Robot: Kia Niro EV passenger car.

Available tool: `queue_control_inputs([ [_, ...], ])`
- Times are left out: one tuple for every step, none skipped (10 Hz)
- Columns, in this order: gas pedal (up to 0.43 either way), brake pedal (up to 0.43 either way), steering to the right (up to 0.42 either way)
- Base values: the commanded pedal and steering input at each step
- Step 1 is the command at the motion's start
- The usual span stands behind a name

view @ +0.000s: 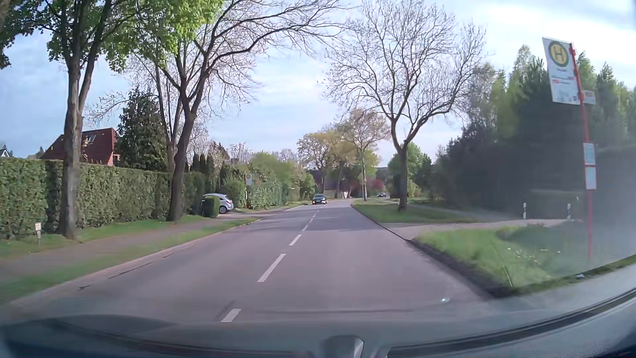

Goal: Follow the waypoints while adhering to traffic rules and regulations

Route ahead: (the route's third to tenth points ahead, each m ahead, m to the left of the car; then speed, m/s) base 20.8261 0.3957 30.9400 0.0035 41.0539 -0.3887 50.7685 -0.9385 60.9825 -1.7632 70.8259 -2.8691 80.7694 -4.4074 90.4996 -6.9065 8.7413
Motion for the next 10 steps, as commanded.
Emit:
queue_control_inputs([
  [0.028, 0.000, 0.018],
  [0.028, 0.000, 0.017],
  [0.039, 0.000, 0.017],
  [0.039, 0.000, 0.018],
  [0.039, 0.000, 0.019],
  [0.047, 0.000, 0.018],
  [0.047, 0.000, 0.017],
  [0.059, 0.000, 0.015],
  [0.067, 0.000, 0.014],
  [0.067, 0.000, 0.013],
])
